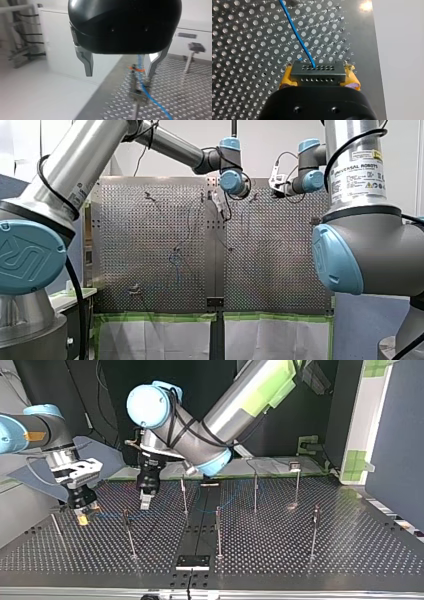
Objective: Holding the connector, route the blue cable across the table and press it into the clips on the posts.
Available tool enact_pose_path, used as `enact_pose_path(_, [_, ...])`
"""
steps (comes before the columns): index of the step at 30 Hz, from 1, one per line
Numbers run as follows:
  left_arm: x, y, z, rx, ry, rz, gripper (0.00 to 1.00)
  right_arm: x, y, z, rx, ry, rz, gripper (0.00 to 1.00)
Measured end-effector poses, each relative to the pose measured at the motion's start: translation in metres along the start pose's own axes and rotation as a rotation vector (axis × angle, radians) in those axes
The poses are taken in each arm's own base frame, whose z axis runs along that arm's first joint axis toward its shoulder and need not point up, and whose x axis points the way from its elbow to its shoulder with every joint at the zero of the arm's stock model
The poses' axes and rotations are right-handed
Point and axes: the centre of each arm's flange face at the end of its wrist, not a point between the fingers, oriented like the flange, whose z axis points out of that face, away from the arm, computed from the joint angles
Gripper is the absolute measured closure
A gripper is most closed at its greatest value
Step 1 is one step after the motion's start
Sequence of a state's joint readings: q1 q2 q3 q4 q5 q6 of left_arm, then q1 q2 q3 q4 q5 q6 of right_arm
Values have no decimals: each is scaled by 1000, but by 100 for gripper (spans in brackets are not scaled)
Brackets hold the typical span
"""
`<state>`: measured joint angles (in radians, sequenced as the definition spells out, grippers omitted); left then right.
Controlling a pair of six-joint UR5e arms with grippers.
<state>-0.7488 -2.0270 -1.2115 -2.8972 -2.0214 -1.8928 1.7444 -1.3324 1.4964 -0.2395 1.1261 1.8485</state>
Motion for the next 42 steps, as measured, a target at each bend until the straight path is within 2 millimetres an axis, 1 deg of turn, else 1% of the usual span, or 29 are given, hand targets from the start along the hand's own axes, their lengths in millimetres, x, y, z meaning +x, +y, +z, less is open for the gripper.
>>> enact_pose_path(5, [-17, 2, -12, -19, -51, -63, 0, 0, -1, 0, 2, 0, -6, 100])
enact_pose_path(12, [-41, 11, -29, -64, -131, -110, 0, -1, -3, 0, 5, -1, -14, 100])
enact_pose_path(14, [-43, 12, -34, -74, -145, -116, 0, -1, -4, 1, 6, -1, -17, 100])
enact_pose_path(17, [-26, 19, -38, -102, -145, -116, 0, -1, -4, 1, 7, -2, -21, 100])
enact_pose_path(20, [-1, 27, -39, -124, -132, -113, 0, -1, -5, 1, 8, -2, -23, 100])
enact_pose_path(24, [37, 41, -41, -145, -106, -113, 0, -1, -6, 1, 10, -2, -24, 100])
enact_pose_path(27, [62, 51, -44, -162, -91, -113, 0, -1, -6, 1, 10, -2, -24, 100])
enact_pose_path(30, [76, 59, -48, -170, -87, -117, 0, -1, -6, 1, 10, -1, -24, 100])
enact_pose_path(42, [109, 80, -69, -169, -86, -145, 0, -1, -4, 1, 6, -1, -25, 100])
